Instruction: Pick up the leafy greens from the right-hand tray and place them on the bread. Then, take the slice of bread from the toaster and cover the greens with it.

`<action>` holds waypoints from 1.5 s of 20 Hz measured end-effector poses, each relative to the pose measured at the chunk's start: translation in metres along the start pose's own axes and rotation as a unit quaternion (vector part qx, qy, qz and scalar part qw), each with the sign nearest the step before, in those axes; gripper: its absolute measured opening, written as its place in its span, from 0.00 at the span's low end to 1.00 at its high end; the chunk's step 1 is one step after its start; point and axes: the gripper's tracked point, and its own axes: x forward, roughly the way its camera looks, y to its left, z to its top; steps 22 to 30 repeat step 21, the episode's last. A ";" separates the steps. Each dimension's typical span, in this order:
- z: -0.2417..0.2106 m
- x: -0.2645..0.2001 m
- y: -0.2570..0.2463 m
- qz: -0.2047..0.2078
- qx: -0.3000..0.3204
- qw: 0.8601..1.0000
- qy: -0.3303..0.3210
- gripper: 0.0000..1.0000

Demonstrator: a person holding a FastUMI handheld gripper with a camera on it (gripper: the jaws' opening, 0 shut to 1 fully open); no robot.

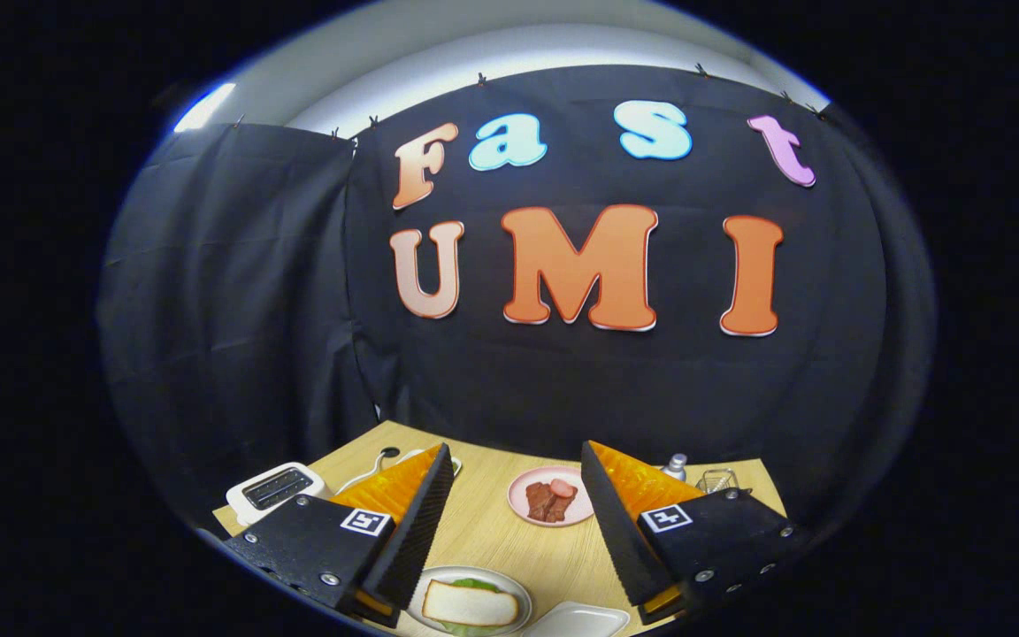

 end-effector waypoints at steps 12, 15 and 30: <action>0.065 -0.025 -0.003 -0.060 -0.040 0.987 -0.146 0.98; 0.065 -0.028 -0.002 -0.067 -0.048 0.984 -0.156 0.98; 0.063 -0.023 0.007 -0.057 -0.045 0.985 -0.159 0.98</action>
